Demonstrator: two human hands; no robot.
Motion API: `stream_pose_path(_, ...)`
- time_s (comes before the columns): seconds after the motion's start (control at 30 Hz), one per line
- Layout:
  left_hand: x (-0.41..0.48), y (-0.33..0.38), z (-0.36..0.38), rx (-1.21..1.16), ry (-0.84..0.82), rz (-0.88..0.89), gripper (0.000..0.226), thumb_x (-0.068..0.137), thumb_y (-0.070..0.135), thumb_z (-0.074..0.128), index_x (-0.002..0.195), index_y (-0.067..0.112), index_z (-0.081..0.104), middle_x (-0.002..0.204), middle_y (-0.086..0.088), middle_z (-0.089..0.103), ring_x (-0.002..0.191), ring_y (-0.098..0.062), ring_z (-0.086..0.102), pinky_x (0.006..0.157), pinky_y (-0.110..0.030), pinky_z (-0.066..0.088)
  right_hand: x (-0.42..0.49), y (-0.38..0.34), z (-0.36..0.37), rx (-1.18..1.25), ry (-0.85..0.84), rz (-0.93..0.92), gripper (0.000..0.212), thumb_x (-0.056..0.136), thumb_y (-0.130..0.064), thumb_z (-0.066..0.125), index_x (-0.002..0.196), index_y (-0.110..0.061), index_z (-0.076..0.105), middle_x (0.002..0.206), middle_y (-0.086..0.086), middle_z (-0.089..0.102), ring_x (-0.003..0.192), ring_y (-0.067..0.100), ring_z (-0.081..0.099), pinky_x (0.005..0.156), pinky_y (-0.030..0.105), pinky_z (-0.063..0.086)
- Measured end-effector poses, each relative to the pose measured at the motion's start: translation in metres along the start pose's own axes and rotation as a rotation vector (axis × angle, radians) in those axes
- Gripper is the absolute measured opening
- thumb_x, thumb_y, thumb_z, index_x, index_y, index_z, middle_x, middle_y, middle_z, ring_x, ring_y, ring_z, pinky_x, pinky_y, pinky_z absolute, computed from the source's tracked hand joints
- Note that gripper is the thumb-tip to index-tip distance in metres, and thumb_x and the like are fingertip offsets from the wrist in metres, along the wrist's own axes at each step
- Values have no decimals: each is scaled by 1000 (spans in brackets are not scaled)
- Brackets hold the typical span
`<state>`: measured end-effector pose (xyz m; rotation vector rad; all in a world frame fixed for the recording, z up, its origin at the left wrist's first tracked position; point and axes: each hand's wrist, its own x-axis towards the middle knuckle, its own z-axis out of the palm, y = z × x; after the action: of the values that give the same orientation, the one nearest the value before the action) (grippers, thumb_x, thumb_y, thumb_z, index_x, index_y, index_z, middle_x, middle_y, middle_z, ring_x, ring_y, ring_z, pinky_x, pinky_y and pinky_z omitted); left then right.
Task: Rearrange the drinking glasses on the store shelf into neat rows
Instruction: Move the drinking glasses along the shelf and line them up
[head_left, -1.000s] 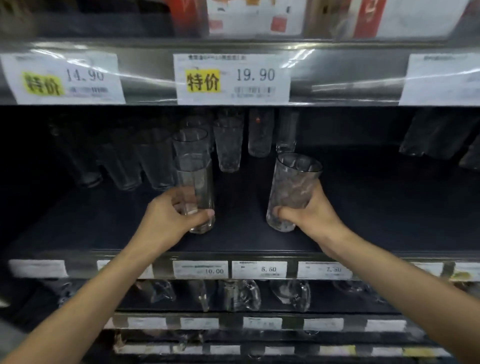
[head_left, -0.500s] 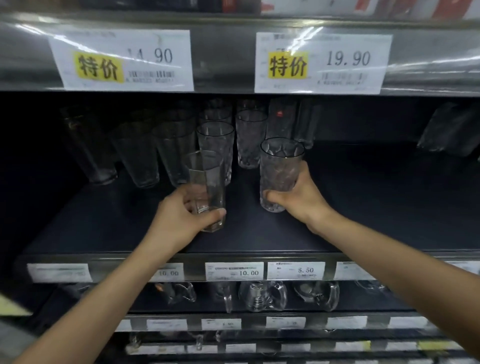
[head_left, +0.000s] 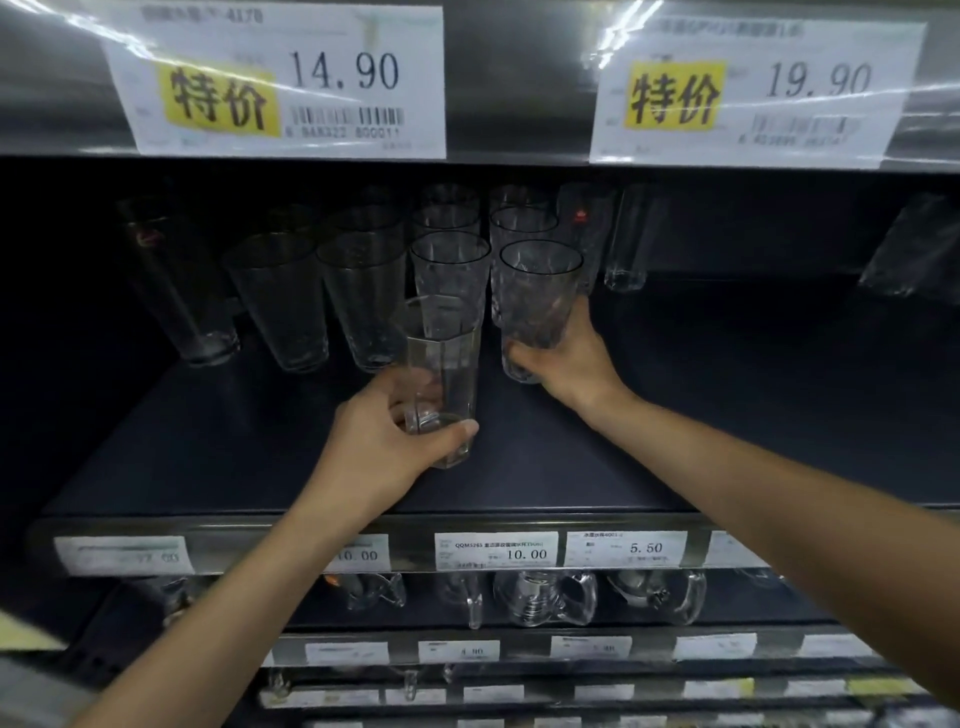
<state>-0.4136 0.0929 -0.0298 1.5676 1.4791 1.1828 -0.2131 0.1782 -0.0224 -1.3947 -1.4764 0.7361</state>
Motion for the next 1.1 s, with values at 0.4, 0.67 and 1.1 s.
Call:
stream_pose_path(0.4,0,1,0,-4,-4,1,56,65,27,89,113,26,60,107,13,69,97,1,66,87,-20,52,9,6,9,33,19,-7,58,80,-21,79,120,-24,37,116,-6,62,103,7,61,77,4,43)
stream_pose_path(0.67,1,-3,1,-3,-8,5,57,65,27,89,115,24,62,108,12,70,100,-3,67,93,-29,53,13,8,9,53,7,3,61,80,-23,79,125,-19,39,118,-4,62,107,9,61,84,14,45)
stream_pose_path(1.1,1,-3,1,-16,-12,2,59,65,27,89,118,21,62,110,8,70,104,-8,67,98,-36,52,15,10,10,40,5,5,69,81,-27,79,134,-17,37,121,-3,62,111,11,61,88,16,44)
